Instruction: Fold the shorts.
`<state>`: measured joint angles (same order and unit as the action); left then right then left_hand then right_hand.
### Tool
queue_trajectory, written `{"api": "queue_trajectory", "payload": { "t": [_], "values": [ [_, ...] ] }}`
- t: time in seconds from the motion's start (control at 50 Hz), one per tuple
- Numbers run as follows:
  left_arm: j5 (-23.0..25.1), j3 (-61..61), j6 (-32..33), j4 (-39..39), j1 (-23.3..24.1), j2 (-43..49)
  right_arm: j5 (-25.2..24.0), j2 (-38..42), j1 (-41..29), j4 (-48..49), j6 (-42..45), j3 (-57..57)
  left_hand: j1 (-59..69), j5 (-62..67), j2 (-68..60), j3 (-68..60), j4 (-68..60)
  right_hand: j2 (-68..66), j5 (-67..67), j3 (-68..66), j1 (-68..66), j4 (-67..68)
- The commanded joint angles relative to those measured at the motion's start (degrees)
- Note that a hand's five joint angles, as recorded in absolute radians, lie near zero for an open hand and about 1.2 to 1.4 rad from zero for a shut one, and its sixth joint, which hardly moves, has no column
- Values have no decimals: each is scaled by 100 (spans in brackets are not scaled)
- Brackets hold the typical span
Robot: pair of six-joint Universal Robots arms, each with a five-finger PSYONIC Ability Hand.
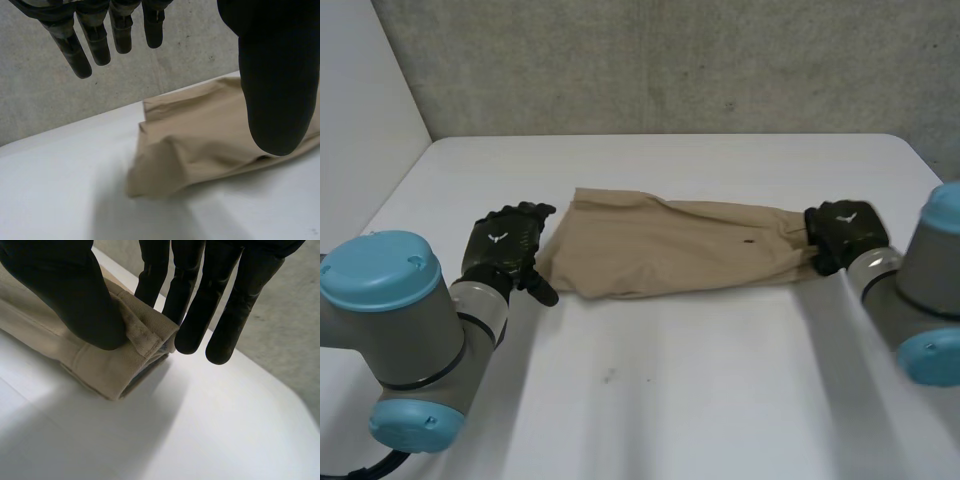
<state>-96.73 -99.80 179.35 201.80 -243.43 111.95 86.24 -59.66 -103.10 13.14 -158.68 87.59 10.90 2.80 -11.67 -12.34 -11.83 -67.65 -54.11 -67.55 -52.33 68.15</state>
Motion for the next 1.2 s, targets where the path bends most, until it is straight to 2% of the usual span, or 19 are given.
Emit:
{"api": "queue_trajectory", "payload": {
  "t": [0.02, 0.1, 0.24, 0.3, 0.38, 0.4, 0.5, 0.52, 0.54, 0.56, 0.58, 0.68, 0.72, 0.8, 0.86, 0.96, 1.0, 1.06, 1.2],
  "values": [
    [-4, -5, 4, -9, -29, -24, 59, -415, 291, -1032, 1469, -426, -35, -225, 112, 179, 128, -1235, -1589, -1245, -2767, 1185],
    [-4, -5, 4, -9, -47, -24, 217, -371, 178, -1138, 2436, -1102, -35, -225, 112, 179, 128, -1235, -1589, -1245, -2767, 1185],
    [-74, -5, 4, -9, -56, -42, 156, -28, -929, -1077, 2799, -1938, -69, -259, 146, 212, 162, -1235, -1589, -1245, -2767, 1185],
    [-197, -5, 4, -9, -64, -59, -133, 235, -1632, -832, 2904, -2237, -86, -276, 163, 229, 179, -1235, -1589, -1245, -2767, 1185],
    [-285, -5, 4, -9, -64, -68, -835, 586, -2309, -252, 2904, -2255, -90, -280, 167, 234, 183, -1235, -1589, -1245, -2767, 1185],
    [-285, 4, 4, -9, -65, -68, -1159, 779, -2537, -42, 2887, -2211, -90, -280, 167, 234, 183, -1235, -1589, -1245, -2767, 1185],
    [-294, 13, 4, -9, -91, -77, -1794, 1290, -2890, 250, 2817, -2106, -90, -280, 167, 234, 183, -1235, -1589, -1245, -2767, 1185],
    [-285, 13, 4, -9, -100, -77, -1847, 1343, -2908, 251, 2781, -2097, -90, -280, 167, 234, 183, -574, -929, -584, -2107, 524],
    [-285, 13, 4, -9, -117, -77, -1891, 1387, -2917, 242, 2729, -2097, -90, -280, 167, 234, 183, 615, 260, 605, -918, -665],
    [-285, 13, 4, -9, -126, -86, -1909, 1413, -2917, 250, 2589, -2097, -90, -280, 167, 234, 183, 2558, 2204, 2548, 1026, -2608],
    [-285, 22, 4, -18, -144, -103, -1918, 1405, -2917, 268, 2492, -2097, -90, -280, 167, 234, 183, 3244, 2889, 3234, 1711, -3294],
    [-276, 92, 48, -9, -196, -305, -1734, 993, -2873, 400, 1509, -2167, -90, -280, 167, 234, 183, 5182, 4828, 5172, 3650, -5232],
    [-241, 205, 109, 8, -266, -410, -1402, 642, -2751, 479, 817, -2176, -90, -280, 167, 234, 183, 5765, 5411, 5755, 4233, -5815],
    [-101, 574, 179, -9, -372, -464, -664, 228, -2321, 514, -448, -2184, 31, -159, 46, 112, 62, 5765, 5411, 5755, 4233, -5815],
    [145, 865, 171, -27, -337, -429, -364, 209, -2083, 418, -1101, -2254, 150, -40, -73, -6, -57, 5765, 5411, 5755, 4233, -5815],
    [935, 1733, 92, -280, -206, 149, -354, 560, -1968, -73, -1209, -2456, 468, 278, -391, -325, -375, 5765, 5411, 5755, 4233, -5815],
    [1086, 2059, 92, -474, -65, 423, -345, 762, -1968, -276, -1253, -2606, 503, 313, -426, -359, -410, 5765, 5411, 5755, 4233, -5815],
    [1227, 2832, 92, -975, 172, 1055, -327, 1123, -1933, -706, -1314, -2852, 486, 296, -409, -343, -393, 5765, 5411, 5755, 4233, -5815],
    [1210, 4186, 83, -2204, 208, 2487, -362, 1764, -1792, -1304, -1640, -3160, 469, 280, -392, -326, -376, 5765, 5411, 5755, 4233, -5815]
  ]
}}
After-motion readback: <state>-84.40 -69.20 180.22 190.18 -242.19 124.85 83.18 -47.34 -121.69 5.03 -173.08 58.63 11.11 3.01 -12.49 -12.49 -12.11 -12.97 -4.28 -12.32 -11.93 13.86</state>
